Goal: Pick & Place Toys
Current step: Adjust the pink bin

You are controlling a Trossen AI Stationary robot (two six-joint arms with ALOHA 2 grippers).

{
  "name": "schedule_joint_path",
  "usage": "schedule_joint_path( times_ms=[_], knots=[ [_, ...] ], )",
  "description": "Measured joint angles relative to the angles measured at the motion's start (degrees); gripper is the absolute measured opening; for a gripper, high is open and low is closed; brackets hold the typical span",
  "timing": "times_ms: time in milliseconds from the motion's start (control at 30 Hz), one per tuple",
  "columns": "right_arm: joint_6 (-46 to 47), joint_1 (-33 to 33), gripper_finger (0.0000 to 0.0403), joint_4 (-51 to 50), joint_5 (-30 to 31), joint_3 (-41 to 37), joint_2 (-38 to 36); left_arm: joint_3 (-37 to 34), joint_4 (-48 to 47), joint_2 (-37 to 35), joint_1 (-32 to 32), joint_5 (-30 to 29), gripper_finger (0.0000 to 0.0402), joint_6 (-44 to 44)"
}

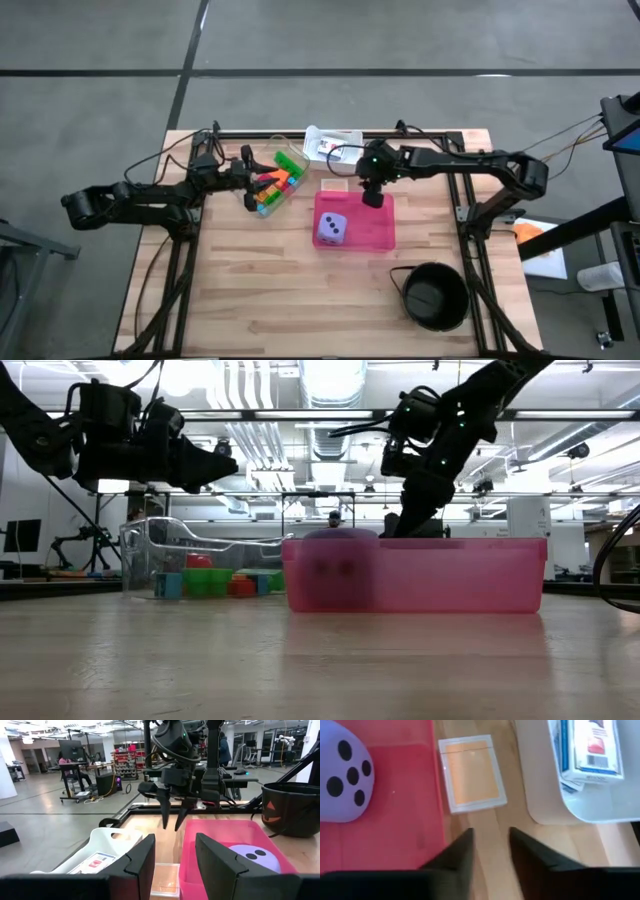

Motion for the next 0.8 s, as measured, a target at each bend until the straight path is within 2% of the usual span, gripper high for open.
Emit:
schedule_joint_path(
  times_ms=[100,133,533,633,800],
  knots=[
    [-1.5,0.2,0.0044,-0.2,0.0,1.0,1.0,0.0,-0.2,0.0,0.0,0.0,0.0142,0.0],
    [-1.8,0.2,0.0033,-0.2,0.1,1.4,1.3,0.0,-0.2,0.0,0.0,0.0,0.0142,0.0],
    [-4.9,0.2,0.0018,-3.4,-0.2,3.3,5.9,-0.1,-0.2,0.0,0.0,0.0,0.0142,0.2],
    [-5.3,0.3,0.0018,-5.0,-3.3,3.9,6.7,-0.1,-0.2,0.0,0.0,0.0,0.0142,0.2],
    [-6.1,1.0,0.0018,-6.9,-13.1,5.1,7.6,-0.1,-0.2,0.0,0.0,0.0,0.0142,0.2]
  ],
)
